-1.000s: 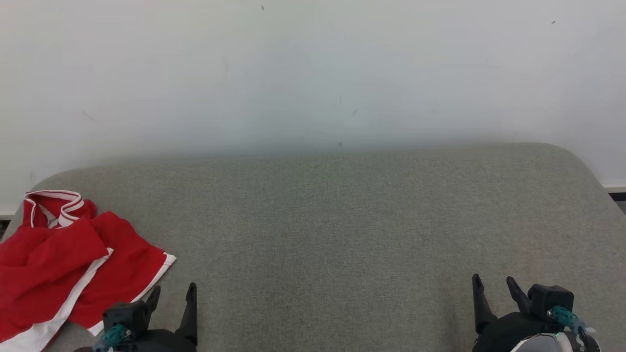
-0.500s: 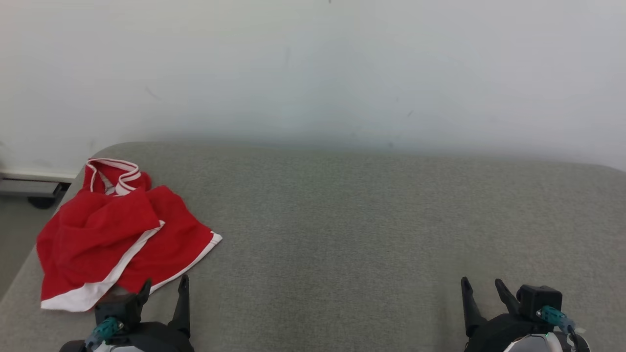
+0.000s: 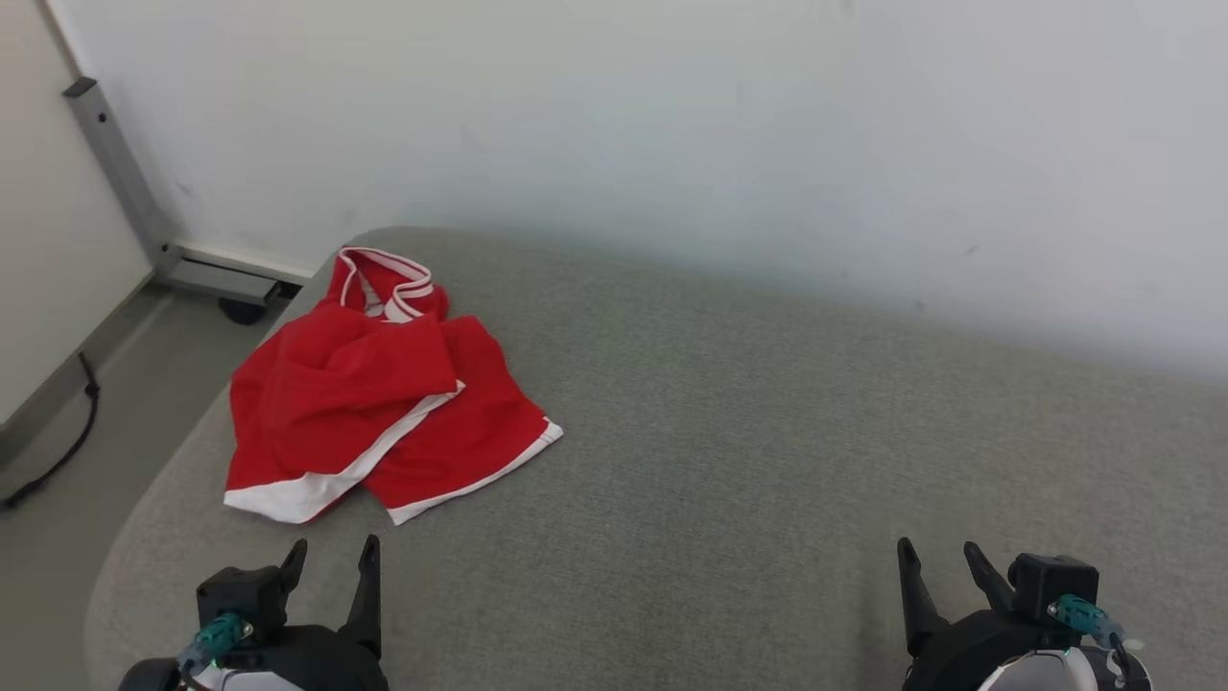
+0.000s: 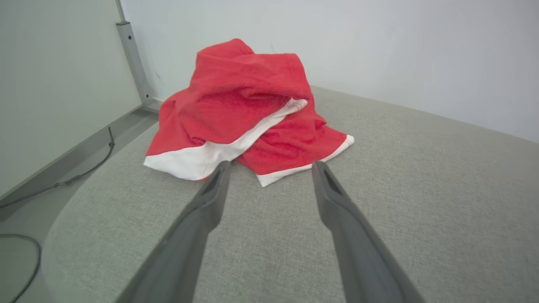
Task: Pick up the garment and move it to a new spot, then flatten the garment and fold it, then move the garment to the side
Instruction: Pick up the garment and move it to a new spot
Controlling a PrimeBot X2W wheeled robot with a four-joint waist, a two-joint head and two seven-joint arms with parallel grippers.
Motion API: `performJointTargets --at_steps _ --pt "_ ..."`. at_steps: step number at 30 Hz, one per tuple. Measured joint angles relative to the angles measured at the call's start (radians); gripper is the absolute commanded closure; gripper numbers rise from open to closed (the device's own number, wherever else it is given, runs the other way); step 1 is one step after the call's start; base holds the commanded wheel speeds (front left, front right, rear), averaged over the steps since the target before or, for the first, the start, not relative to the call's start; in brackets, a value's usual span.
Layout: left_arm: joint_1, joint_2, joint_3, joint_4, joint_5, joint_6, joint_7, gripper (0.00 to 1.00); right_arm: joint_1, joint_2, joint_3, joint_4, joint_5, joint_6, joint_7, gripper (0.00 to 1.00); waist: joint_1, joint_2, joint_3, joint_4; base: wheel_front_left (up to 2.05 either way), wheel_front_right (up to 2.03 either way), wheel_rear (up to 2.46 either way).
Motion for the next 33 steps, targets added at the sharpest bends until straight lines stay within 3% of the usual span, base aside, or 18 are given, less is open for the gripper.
performJointTargets --at_steps 11,24,33 --pt "-0.026 -0.006 -0.005 0.011 -0.006 -0.002 0.043 0.00 0.006 -0.001 -0.001 -0.044 -0.032 0.000 0.019 0.00 0.0000 0.0000 0.019 0.103 0.00 0.00 0.00" --pt "-0.306 -0.042 -0.004 0.119 -0.034 -0.036 0.203 0.00 0.063 -0.077 -0.018 -0.234 -0.115 0.000 0.082 0.00 0.0001 0.0001 0.130 0.134 0.00 0.00 0.00" --pt "-0.459 -0.003 0.034 0.229 -0.035 -0.036 0.305 0.00 0.051 -0.124 -0.012 -0.374 -0.172 0.000 0.162 0.00 0.0002 0.0001 0.246 0.128 0.00 0.00 0.00"
